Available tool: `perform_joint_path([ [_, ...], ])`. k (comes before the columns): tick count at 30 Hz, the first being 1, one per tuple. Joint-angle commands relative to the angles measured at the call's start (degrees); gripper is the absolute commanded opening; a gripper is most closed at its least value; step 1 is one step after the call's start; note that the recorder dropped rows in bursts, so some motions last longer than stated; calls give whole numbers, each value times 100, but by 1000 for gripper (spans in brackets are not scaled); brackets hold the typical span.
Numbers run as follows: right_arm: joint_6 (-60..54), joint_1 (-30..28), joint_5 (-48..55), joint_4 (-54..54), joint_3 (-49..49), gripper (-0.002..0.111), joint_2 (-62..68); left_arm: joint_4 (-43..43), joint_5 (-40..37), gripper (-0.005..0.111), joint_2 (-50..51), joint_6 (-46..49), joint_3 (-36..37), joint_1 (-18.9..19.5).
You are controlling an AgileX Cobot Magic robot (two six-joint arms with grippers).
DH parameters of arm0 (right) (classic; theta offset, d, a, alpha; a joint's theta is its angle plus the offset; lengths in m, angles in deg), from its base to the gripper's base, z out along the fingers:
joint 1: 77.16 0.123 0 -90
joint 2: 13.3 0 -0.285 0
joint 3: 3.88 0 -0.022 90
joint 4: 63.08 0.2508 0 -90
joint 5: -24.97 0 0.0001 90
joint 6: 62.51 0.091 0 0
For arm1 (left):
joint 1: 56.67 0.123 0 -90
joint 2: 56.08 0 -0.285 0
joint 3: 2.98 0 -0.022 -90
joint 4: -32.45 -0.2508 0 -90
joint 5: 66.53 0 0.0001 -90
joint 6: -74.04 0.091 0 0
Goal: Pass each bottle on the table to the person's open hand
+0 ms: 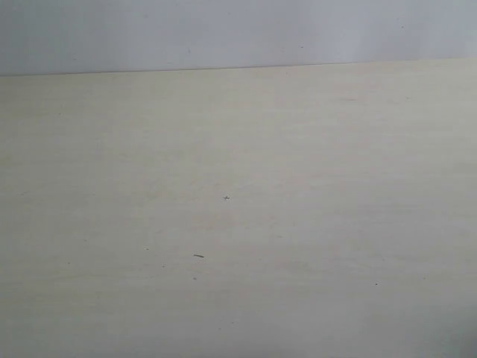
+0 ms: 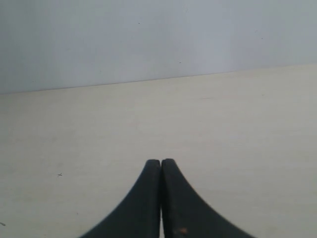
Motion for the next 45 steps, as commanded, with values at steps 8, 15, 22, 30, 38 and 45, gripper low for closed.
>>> perform_joint_path([
  [8, -3, 5, -43, -2, 28, 0, -25, -27, 17, 0, -32, -21, -3, 17],
  [15, -3, -504, -57, -2, 28, 0, -25, -27, 17, 0, -32, -9, -3, 17],
  [22, -3, -994, -68, -2, 28, 0, -25, -27, 17, 0, -32, -9, -3, 17],
  [30, -3, -994, -58, -2, 28, 0, -25, -27, 17, 0, -32, -9, -3, 17],
  [38, -3, -994, -58, -2, 28, 0, -25, -27, 17, 0, -32, -9, -3, 17],
  [45, -3, -994, -58, -2, 28, 0, -25, -27, 17, 0, -32, -9, -3, 17],
])
